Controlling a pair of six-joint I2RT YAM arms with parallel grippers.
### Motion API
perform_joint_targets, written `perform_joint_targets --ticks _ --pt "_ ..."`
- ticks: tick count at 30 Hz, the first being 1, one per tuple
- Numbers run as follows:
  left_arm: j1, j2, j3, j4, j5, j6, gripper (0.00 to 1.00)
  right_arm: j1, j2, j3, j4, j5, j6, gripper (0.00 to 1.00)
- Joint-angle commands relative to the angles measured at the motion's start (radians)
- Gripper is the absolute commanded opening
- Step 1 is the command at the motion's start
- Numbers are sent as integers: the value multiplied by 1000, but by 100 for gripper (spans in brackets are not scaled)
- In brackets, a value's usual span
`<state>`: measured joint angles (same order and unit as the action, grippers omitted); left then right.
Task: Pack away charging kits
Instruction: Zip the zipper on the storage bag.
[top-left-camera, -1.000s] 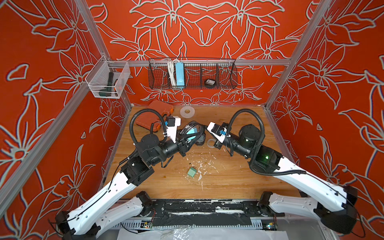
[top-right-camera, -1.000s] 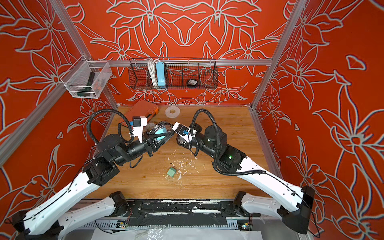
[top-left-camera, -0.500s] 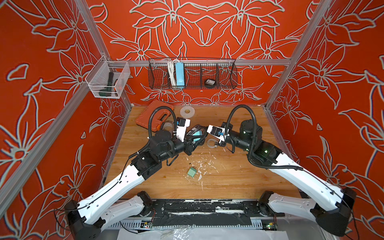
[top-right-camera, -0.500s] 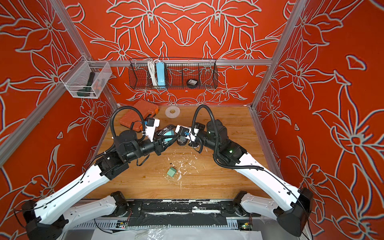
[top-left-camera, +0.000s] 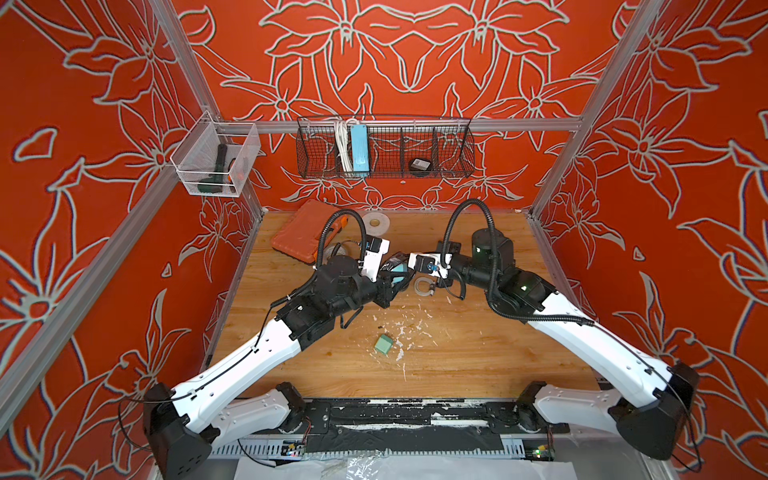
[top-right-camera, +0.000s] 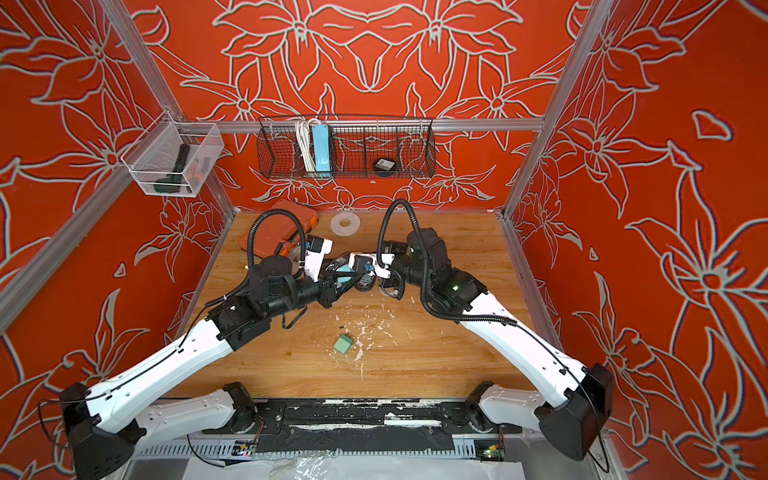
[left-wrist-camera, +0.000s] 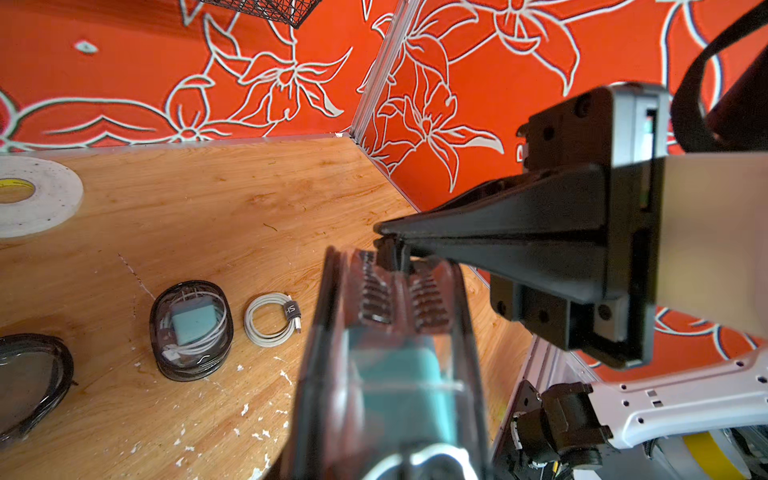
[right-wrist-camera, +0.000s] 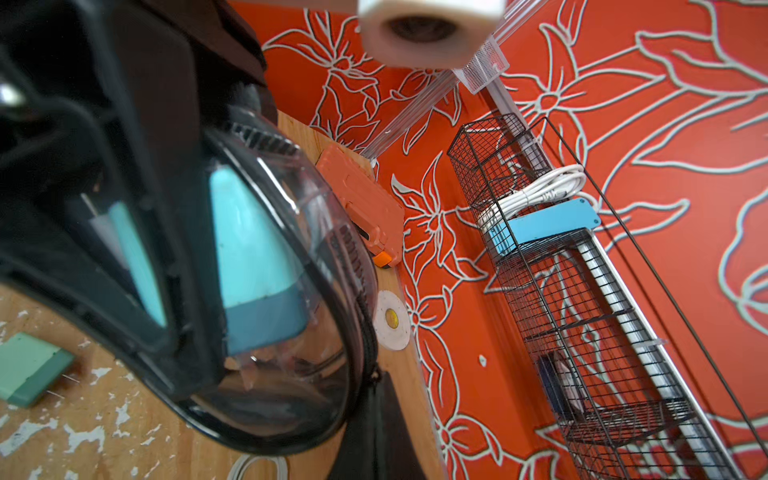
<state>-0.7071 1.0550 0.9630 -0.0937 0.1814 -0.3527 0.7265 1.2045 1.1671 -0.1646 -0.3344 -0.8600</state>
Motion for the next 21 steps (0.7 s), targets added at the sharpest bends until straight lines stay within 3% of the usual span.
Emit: perform_joint_targets --ticks 1,5,9,16,20,21 --pt "0 42 -7 -119 -14 20 0 -4 -25 52 78 -60 -126 0" --pt "-2 86 4 -118 -2 28 0 -4 -47 37 71 -120 -217 0" --pt "-5 117 16 -118 -3 34 0 -3 -79 -75 193 -193 -327 0" --pt "-6 162 25 -106 -2 43 0 -3 -64 -98 259 -259 -336 0" --pt "29 127 -15 -62 -46 -3 0 -2 -59 -169 435 -227 -249 39" --pt "69 102 -46 -35 -37 -33 0 -1 -56 -184 458 -207 -219 85"
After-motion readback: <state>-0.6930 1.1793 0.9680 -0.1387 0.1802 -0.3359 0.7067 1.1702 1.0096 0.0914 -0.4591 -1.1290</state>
